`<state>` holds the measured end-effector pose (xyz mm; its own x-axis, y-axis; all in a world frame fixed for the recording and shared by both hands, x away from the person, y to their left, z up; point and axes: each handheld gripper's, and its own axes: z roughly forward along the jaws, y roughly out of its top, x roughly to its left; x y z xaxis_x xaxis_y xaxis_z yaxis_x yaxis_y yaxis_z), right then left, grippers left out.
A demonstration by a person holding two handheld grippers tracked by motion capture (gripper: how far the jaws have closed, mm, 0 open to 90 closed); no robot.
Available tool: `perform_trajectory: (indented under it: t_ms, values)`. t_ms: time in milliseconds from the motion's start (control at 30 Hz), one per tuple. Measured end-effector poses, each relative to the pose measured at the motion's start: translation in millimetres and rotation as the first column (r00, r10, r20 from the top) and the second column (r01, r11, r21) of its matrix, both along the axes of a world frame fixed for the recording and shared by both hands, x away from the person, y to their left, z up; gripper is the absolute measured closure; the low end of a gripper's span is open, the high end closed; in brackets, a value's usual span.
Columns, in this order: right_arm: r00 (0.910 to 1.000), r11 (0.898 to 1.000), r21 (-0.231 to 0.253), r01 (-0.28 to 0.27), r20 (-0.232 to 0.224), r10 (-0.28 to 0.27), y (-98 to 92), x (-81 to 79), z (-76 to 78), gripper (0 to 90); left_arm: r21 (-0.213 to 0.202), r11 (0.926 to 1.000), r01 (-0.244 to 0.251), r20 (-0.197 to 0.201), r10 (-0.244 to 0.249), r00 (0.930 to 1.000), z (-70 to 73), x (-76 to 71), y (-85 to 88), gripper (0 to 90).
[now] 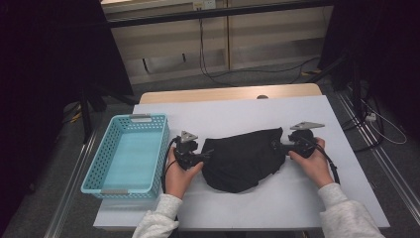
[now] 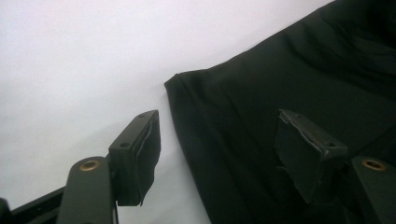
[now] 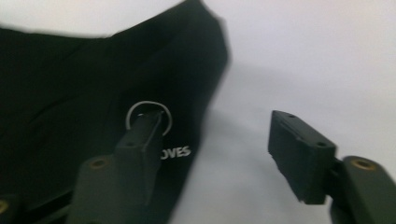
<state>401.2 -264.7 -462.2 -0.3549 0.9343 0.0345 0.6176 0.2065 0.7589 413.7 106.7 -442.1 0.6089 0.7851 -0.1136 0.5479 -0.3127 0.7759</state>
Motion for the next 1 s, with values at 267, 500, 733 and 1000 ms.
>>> perform_trajectory:
  t_ms: [267,500,733,1000]
  values:
    - [0.995,0.995,0.013,-0.096,-0.026,0.096,16.1,-1.1,-2.6,70.5,-0.018,0.9995,-0.027,0.008,0.027,0.9996,-1.5,0.7,3.2,29.3]
    - [0.9912,0.991,0.025,-0.132,-0.006,0.132,10.8,-8.2,3.1,85.0,-0.022,0.9988,-0.044,-0.02,0.044,0.9988,-1.9,5.4,5.7,34.3]
    - [0.9941,0.994,0.051,-0.098,0.051,0.096,-12.9,-25.0,17.8,86.0,-0.012,0.9999,-0.006,-0.063,0.005,0.998,-11.5,11.4,-5.3,53.3]
    - [0.9949,0.994,0.076,-0.074,0.074,0.069,-27.7,-38.3,26.4,86.6,-0.014,0.9985,0.054,-0.117,-0.055,0.9916,-15.6,12.0,-25.3,82.6]
